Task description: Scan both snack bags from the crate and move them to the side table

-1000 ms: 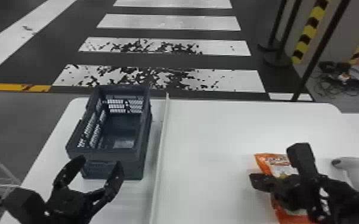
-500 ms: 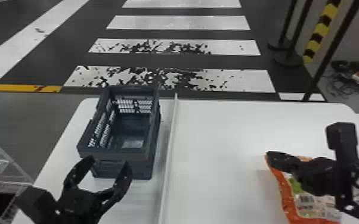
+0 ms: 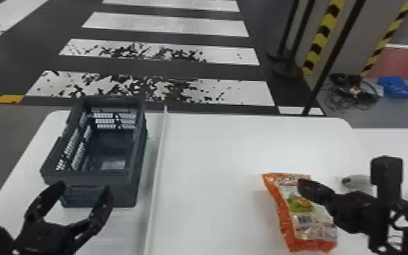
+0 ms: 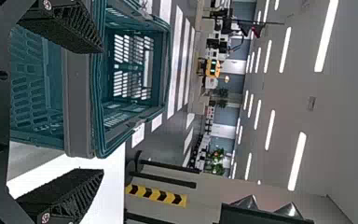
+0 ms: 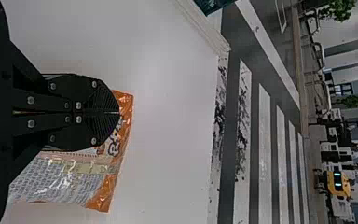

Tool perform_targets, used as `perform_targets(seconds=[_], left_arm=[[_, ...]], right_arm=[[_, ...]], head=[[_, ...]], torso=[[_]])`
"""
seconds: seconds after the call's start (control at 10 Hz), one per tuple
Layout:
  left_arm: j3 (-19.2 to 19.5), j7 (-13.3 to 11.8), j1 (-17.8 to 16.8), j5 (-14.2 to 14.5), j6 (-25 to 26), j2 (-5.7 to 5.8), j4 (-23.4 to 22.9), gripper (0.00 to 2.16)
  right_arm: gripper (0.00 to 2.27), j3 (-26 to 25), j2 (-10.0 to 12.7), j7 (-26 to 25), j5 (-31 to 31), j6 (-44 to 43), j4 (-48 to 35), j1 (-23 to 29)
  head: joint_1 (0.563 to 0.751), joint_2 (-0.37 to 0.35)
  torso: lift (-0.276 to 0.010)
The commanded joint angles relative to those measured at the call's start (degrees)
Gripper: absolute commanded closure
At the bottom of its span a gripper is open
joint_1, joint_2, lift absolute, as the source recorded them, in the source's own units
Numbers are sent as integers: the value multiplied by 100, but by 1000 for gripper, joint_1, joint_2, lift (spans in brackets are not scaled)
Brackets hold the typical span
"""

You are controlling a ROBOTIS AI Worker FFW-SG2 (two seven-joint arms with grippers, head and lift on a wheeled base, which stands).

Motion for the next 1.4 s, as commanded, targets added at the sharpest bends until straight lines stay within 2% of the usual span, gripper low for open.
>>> perform_targets(seconds=[0.0, 0.2, 0.6, 1.3], left_arm=[[3, 0, -1, 6, 0, 0, 1, 83], [3, 0, 8, 15, 0, 0, 10, 83], [3, 0, 8, 15, 0, 9, 27, 83], [3, 0, 8, 15, 0, -9, 36, 83]], right_arm=[[2253, 5, 93, 6, -1, -132, -36, 138], [2253, 32, 172, 23, 105, -361, -10, 261], [2253, -127, 146, 76, 210, -554, 245, 261], [2253, 23, 190, 102, 210, -958, 746, 305]], head=[[695, -86], [695, -78], [695, -89], [695, -103]], torso=[[-99], [-99], [-99], [-99]])
